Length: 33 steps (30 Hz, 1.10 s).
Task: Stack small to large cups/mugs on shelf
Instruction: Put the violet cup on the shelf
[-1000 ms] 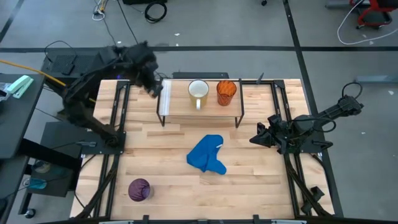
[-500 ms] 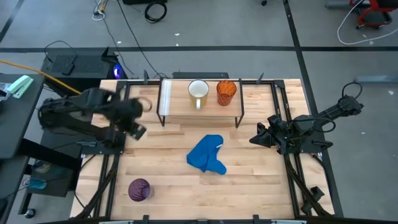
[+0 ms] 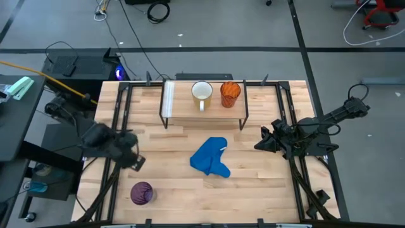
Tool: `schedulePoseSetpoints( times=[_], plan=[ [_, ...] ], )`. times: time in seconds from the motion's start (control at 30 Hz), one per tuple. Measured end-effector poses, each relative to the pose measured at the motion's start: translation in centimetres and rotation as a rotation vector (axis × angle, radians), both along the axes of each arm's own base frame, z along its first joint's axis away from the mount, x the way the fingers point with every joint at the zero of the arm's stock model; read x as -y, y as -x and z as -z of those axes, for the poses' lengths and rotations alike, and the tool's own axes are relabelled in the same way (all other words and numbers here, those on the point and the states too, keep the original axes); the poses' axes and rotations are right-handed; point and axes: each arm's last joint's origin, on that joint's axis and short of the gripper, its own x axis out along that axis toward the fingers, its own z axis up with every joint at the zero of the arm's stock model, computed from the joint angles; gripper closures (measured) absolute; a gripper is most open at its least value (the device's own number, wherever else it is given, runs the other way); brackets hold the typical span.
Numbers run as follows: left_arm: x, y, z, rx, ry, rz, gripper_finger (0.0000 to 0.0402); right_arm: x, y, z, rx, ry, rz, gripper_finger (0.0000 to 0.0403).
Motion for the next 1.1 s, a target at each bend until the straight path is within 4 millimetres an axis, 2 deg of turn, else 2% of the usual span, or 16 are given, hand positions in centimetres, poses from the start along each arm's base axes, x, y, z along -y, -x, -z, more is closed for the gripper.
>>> schedulePoseSetpoints(
  times=[0.27,0.5,0.83,1.1],
  plan=[
    [4.5,1.8,1.1,-0.069,0.063,-0.072,0.0331,-0.1,0.0,0.1,-0.011,0.006,-0.017,0.0386],
    [8.1,1.0,1.8,0.036,0.141,-0.079,0.033,-0.1,0.0,0.2,-0.018,0.009,-0.017,0.0386],
    [9.0,0.4,3.5,-0.03,0.038,-0.103,0.0346,-0.1,0.0,0.2,-0.019,0.004,-0.018,0.0386],
    [9.1,0.3,3.9,-0.048,0.008,-0.107,0.0341,-0.1,0.0,0.2,-0.021,-0.002,-0.018,0.0386]
  ],
)
